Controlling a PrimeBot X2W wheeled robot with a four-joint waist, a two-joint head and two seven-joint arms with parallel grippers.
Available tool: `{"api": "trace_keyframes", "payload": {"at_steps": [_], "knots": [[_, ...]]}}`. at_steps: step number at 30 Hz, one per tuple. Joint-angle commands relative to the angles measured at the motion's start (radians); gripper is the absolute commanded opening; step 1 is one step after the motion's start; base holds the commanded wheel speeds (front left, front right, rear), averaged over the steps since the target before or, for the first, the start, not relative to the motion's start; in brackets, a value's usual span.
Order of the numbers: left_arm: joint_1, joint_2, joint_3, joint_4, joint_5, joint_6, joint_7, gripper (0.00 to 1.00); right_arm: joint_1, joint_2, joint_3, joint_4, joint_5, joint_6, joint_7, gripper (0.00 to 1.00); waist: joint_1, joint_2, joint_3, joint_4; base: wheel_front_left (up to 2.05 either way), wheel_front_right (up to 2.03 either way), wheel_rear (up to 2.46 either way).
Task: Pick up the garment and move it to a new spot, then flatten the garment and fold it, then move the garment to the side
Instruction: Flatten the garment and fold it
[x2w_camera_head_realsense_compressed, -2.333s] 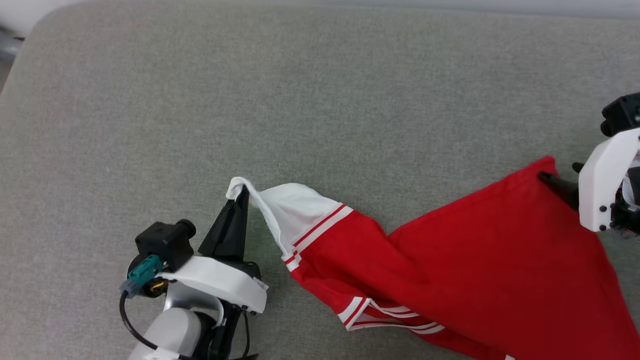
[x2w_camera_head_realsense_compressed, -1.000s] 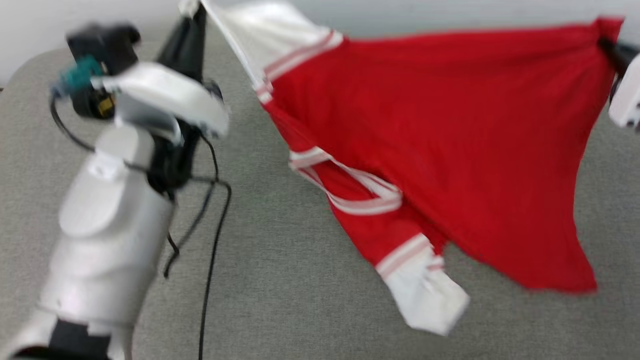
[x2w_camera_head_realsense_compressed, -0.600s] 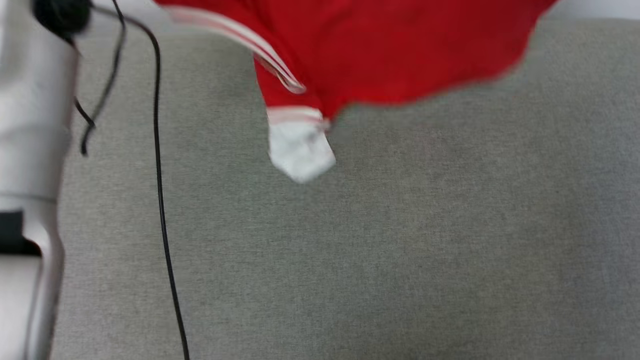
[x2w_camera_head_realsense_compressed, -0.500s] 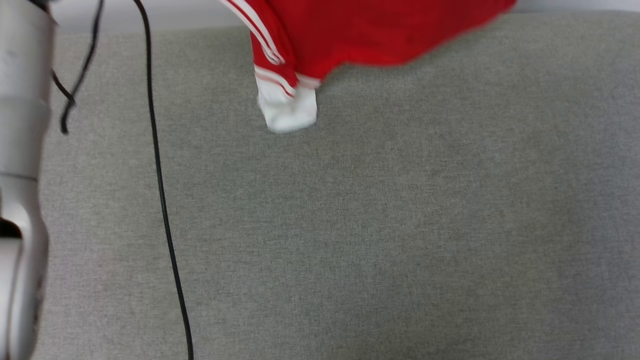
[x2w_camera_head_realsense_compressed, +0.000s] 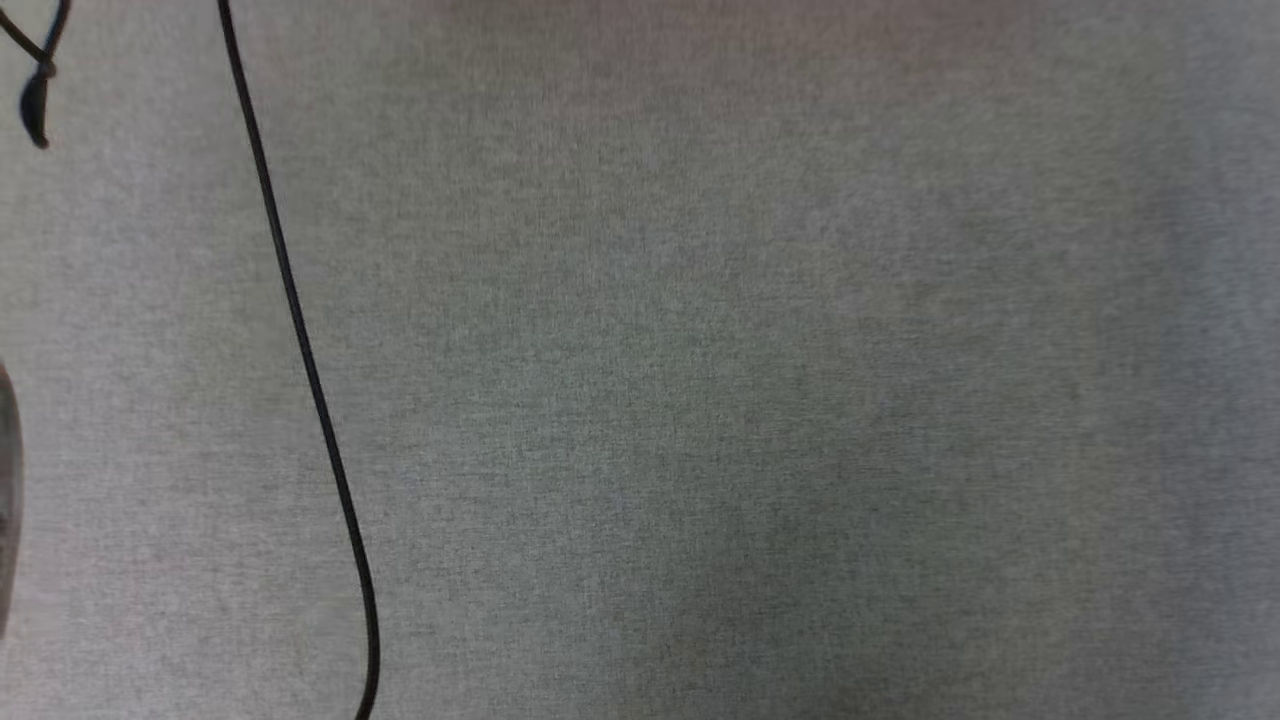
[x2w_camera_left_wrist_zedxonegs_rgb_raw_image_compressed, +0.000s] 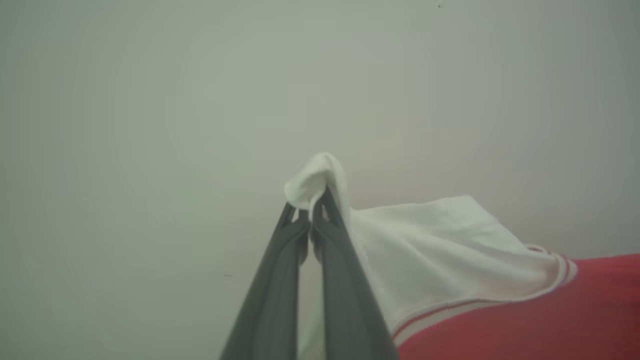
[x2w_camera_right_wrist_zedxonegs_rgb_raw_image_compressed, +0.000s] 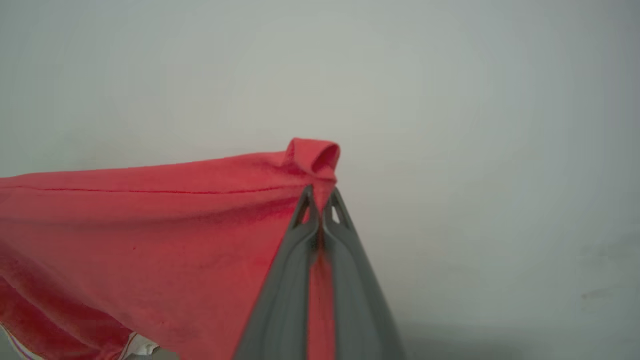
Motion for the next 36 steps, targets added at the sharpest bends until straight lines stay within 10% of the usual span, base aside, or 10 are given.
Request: {"api": "trace_keyframes", "payload": {"at_steps": [1,16,36], "knots": [[0.001,-0.006,0.008,0.02,-0.014,-0.01,-0.014,0.0,-0.014,0.005,0.011,0.015,0.01,-0.001,-0.007,0.0,-0.0001,0.0,0.055,0.013,0.0,0.0,0.0],[0.219,-0.064,0.019,0.108,-0.145,-0.074,-0.061,0.0,0.207,-0.064,0.226,0.021,0.167,-0.001,-0.062,0.0,-0.0001,0.0,0.088,0.055,0.0,0.0,0.0],[1.118,-0.007,-0.086,-0.318,-0.268,-0.033,-0.1,0.0,0.967,-0.171,0.321,-0.175,0.368,-0.001,-0.186,0.0,-0.0001,0.0,-0.248,0.076,0.0,0.0,0.0]]}}
